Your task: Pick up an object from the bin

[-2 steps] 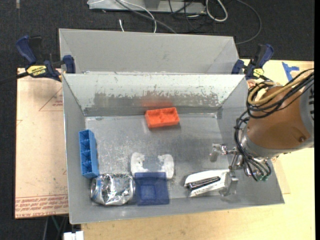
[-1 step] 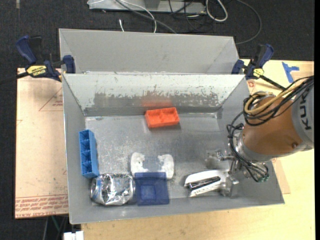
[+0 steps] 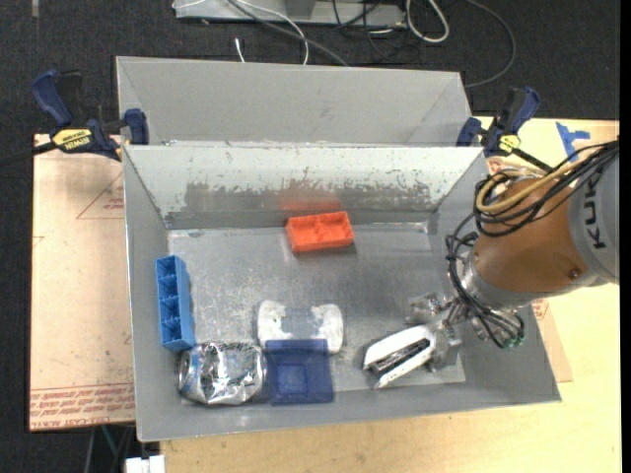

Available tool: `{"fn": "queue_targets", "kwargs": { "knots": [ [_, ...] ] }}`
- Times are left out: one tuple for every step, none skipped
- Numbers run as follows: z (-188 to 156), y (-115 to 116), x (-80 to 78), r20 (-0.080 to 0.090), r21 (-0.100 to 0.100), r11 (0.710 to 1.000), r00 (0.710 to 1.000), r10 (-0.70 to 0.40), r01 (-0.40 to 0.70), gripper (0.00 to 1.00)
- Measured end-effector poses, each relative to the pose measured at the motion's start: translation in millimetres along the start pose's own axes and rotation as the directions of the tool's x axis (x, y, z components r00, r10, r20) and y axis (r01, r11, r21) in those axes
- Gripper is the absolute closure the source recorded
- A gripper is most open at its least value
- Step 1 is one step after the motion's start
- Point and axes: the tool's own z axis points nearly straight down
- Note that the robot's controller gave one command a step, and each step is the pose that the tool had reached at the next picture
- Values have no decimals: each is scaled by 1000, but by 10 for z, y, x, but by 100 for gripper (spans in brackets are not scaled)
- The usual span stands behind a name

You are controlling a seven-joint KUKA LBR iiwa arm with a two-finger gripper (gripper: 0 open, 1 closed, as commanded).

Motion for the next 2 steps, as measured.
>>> {"fn": "queue_targets", "kwargs": {
  "knots": [
    [0,2,-1,0,0,1000,1000,0,0,100],
    [-1,72,-21,1,2,1000,1000,-12,12,100]
  ]
}}
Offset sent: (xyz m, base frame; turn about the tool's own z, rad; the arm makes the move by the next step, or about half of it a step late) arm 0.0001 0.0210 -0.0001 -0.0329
